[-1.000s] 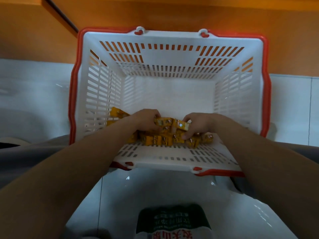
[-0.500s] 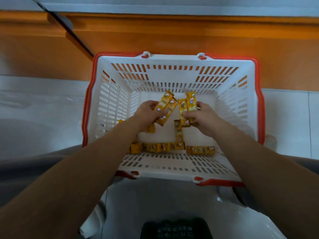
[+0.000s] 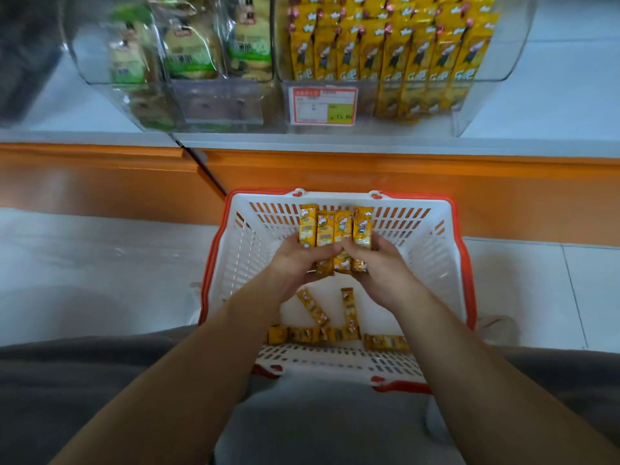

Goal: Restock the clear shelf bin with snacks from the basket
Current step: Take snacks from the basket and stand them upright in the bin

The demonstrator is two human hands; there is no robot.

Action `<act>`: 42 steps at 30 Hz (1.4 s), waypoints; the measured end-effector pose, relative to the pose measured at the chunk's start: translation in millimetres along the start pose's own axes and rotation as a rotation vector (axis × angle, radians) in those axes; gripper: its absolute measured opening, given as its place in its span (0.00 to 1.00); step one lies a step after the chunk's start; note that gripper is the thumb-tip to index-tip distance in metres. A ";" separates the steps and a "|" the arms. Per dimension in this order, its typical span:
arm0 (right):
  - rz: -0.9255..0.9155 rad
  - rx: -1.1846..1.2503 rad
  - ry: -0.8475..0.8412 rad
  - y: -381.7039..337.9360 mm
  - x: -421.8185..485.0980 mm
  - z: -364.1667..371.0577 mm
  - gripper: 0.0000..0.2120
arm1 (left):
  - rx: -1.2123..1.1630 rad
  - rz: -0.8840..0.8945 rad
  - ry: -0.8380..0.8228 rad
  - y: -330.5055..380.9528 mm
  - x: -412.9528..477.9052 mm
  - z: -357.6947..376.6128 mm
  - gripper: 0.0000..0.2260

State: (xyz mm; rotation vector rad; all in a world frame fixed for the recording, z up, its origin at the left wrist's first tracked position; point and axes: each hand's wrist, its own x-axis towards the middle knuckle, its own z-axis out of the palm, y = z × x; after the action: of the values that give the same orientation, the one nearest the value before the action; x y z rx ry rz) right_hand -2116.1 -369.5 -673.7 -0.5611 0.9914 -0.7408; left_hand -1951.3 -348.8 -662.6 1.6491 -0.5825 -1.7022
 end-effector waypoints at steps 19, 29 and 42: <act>-0.350 -0.096 0.081 -117.2 -59.9 90.1 0.07 | 0.174 0.310 0.103 149.4 -129.0 -12.6 0.37; -0.750 -0.473 0.211 -209.2 -33.1 111.1 0.17 | 0.084 0.454 0.252 195.1 -137.1 -42.2 0.25; -0.830 -0.989 0.218 -235.9 43.2 129.1 0.18 | 0.101 0.438 0.372 216.8 -92.0 -53.6 0.32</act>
State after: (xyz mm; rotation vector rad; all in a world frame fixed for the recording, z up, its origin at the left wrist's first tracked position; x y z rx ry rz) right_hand -2055.8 -540.0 -470.0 -1.8554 1.3150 -1.0187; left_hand -1866.4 -417.5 -447.2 1.6995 -0.7837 -1.0389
